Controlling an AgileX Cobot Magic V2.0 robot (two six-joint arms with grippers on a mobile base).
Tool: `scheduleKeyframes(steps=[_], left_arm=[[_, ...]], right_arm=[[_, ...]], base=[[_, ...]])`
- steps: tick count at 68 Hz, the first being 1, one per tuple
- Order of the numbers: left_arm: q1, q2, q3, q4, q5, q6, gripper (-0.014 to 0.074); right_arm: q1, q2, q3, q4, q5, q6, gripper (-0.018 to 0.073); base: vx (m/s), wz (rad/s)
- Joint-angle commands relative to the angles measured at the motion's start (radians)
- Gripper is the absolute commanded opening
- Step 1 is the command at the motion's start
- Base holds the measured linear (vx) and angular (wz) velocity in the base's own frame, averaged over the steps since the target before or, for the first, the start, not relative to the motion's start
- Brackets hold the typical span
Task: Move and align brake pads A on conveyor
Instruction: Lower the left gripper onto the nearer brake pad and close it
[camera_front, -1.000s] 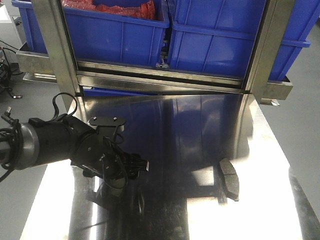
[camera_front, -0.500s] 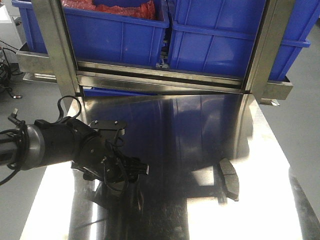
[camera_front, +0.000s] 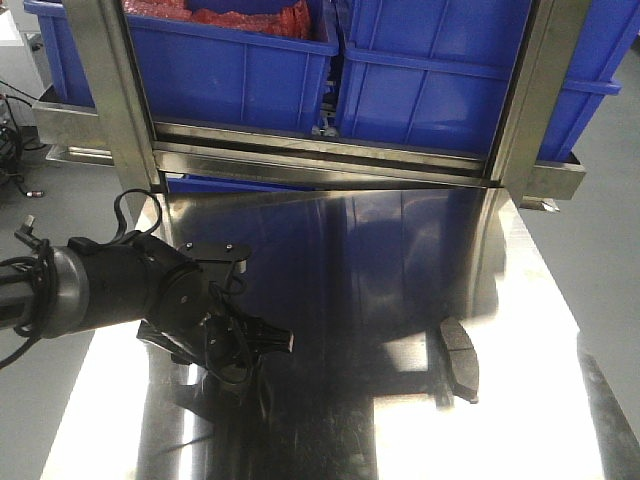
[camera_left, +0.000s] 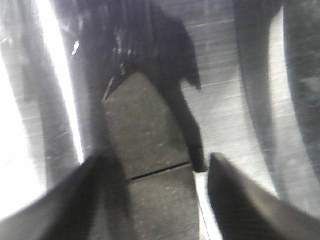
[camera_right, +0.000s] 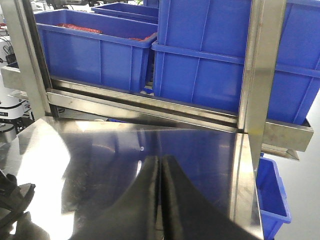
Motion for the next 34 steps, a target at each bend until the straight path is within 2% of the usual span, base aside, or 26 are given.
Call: scheduleKeyframes(steps=[1,12,28,34], left_arm=[[-0.003,-0.042,-0.022,-0.003,-0.008,-0.01,0.0279],[-0.003,-0.042,-0.022,0.006,0.008,-0.01,0.02],[-0.003,-0.053,-0.022,0.007,0.002,-0.008,0.015],[-0.003,-0.071,-0.022,0.031,-0.011,-0.008,0.0137]], right_arm=[[-0.004,0.01,-0.026,-0.004,-0.076,-0.003,-0.0006],[-0.004,0.01,-0.026,-0.004,-0.076,-0.003,-0.0006],[-0.004,0.01,-0.026,-0.004,-0.076,-0.003,-0.0006],[-0.004,0.01,-0.026,-0.004,-0.076,-0.003,-0.0006]], base=[[0.0,0.0],[0.0,0.0],[0.0,0.0],[0.0,0.0]])
